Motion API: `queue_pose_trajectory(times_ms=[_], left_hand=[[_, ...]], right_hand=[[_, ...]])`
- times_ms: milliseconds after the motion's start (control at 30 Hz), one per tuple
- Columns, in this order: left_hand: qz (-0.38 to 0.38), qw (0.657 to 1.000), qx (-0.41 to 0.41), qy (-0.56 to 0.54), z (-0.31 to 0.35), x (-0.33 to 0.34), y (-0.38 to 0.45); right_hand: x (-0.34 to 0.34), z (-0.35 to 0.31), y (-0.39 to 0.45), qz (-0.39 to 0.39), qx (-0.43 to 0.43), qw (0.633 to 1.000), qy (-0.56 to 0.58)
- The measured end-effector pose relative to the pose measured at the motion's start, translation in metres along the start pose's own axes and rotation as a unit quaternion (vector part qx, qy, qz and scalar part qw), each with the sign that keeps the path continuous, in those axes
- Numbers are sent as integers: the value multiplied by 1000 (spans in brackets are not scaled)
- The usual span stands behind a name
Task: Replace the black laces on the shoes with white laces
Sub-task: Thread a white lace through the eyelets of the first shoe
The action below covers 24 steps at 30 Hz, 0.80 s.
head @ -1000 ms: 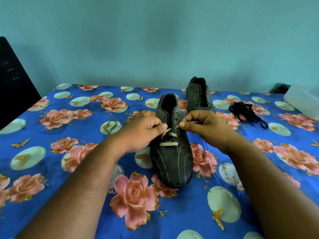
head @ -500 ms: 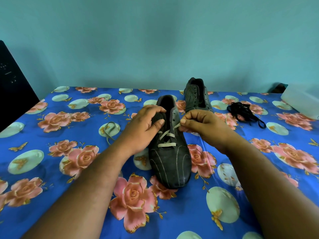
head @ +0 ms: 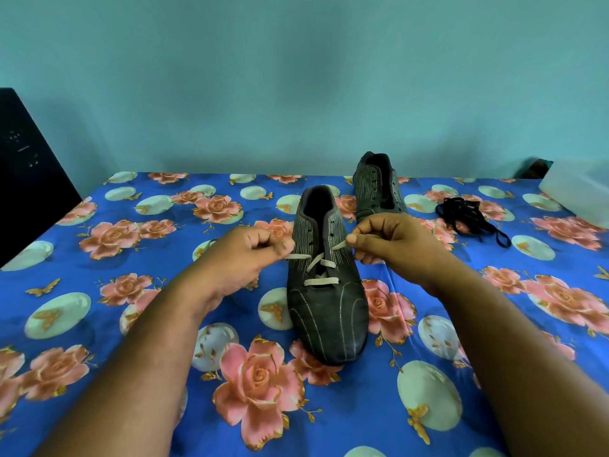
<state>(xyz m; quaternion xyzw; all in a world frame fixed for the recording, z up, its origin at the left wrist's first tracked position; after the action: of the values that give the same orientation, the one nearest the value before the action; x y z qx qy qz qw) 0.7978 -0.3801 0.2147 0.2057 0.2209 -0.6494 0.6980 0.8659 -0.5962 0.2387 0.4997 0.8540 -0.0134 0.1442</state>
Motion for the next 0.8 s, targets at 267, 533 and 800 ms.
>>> queue_pose_trajectory(times_ms=[267, 533, 800], left_hand=[[14, 999, 27, 23, -1, -15, 0], [53, 986, 2, 159, -15, -17, 7], [159, 964, 142, 160, 29, -6, 4]], right_hand=[[-6, -4, -4, -6, -6, 1000, 1], [-20, -9, -22, -52, 115, 992, -15], [-108, -1, -22, 146, 112, 964, -190]])
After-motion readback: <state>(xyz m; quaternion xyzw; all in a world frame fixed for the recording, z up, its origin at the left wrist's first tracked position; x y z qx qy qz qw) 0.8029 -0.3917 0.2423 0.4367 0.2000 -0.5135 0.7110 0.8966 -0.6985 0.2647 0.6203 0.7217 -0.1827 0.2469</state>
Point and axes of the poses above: each hand's wrist, its own y-axis towards the middle knuckle, its own x-axis out of the palm, z = x × y, the point moved 10 cm from there along y, towards the middle knuckle, and after that the axes turned 11 degrees about y, right-handed, at the moved point
